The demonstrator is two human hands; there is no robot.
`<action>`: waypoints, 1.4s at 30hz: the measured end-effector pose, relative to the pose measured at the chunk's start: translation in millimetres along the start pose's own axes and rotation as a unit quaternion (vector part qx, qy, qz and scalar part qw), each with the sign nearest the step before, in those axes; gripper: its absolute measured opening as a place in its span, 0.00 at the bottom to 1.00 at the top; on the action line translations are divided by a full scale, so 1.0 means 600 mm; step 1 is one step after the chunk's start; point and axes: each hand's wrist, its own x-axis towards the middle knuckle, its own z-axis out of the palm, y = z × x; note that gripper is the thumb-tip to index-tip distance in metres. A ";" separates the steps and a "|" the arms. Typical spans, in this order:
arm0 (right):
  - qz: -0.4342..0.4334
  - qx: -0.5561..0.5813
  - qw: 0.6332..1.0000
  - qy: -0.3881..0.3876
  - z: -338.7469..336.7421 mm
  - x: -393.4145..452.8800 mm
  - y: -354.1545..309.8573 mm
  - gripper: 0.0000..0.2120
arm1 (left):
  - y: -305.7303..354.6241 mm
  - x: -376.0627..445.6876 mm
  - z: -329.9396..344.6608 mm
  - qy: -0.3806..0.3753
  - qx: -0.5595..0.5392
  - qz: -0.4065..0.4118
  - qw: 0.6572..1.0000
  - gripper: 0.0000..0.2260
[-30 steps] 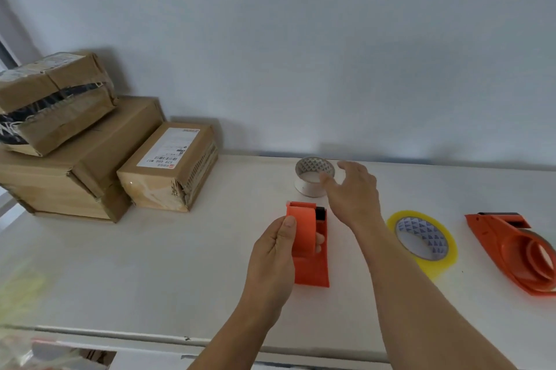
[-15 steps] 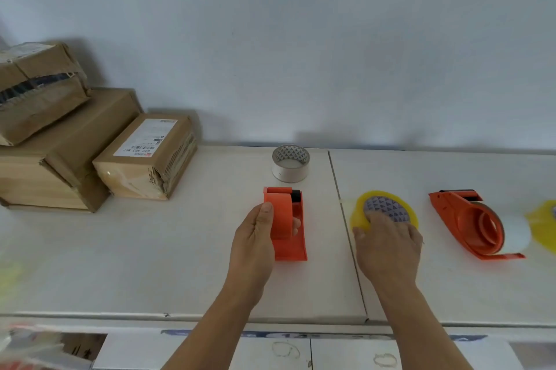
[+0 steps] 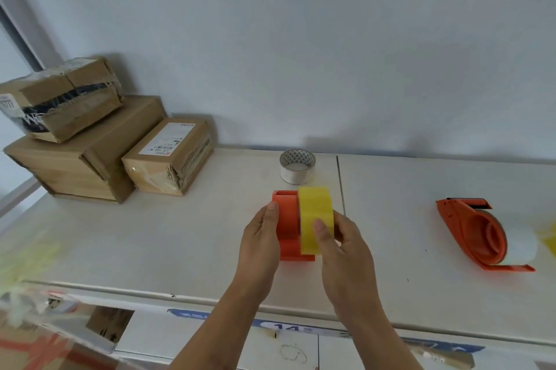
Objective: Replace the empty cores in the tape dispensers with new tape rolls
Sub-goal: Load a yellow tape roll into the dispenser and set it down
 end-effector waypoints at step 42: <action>-0.042 -0.157 0.981 -0.107 0.003 0.117 -0.024 0.12 | 0.001 -0.002 -0.014 -0.159 0.136 -0.042 0.977 0.17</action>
